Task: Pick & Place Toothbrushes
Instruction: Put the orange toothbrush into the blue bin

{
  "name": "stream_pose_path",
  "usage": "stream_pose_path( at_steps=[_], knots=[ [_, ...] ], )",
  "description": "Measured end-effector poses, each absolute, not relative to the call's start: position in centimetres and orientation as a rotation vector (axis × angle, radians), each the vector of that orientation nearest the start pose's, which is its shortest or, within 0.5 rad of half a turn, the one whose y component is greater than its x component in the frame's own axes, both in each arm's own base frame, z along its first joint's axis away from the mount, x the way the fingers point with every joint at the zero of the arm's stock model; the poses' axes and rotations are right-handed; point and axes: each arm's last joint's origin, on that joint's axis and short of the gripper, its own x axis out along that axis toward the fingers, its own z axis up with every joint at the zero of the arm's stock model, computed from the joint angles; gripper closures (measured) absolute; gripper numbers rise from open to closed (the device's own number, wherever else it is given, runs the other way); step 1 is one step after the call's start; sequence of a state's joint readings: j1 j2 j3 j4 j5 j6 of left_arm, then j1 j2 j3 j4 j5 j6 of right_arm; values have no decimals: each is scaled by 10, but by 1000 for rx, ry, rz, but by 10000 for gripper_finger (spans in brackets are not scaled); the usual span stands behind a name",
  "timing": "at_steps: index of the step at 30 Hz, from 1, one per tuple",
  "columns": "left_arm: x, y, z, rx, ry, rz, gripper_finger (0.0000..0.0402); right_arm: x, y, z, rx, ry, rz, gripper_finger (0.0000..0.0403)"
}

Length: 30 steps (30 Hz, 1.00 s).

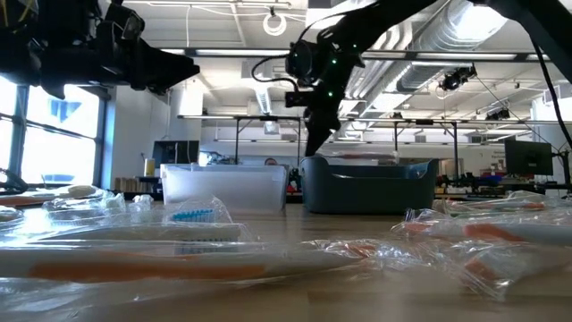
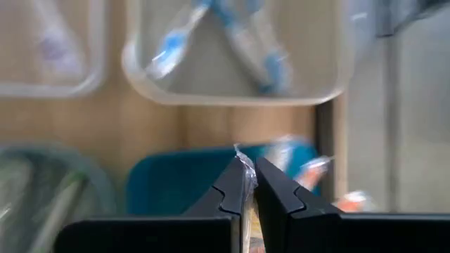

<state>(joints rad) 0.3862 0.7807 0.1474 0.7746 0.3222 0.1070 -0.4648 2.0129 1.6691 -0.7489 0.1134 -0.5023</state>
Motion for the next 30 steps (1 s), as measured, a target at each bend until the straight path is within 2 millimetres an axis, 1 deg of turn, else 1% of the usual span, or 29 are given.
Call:
stream_pose_path(
  at_steps=[4,17,21,30],
  knots=[
    [151,52,206,156,-129,71,231,373,-199,227,-182,1222,-165,393],
    [151,52,206,156,-129,75,231,374,-199,226,-226,1195,-48,392],
    [151,52,206,156,-129,75,231,372,-201,226,-224,1196,-52,389],
    [151,52,206,156,-129,75,231,371,-205,226,-192,1198,-83,350]
  ],
)
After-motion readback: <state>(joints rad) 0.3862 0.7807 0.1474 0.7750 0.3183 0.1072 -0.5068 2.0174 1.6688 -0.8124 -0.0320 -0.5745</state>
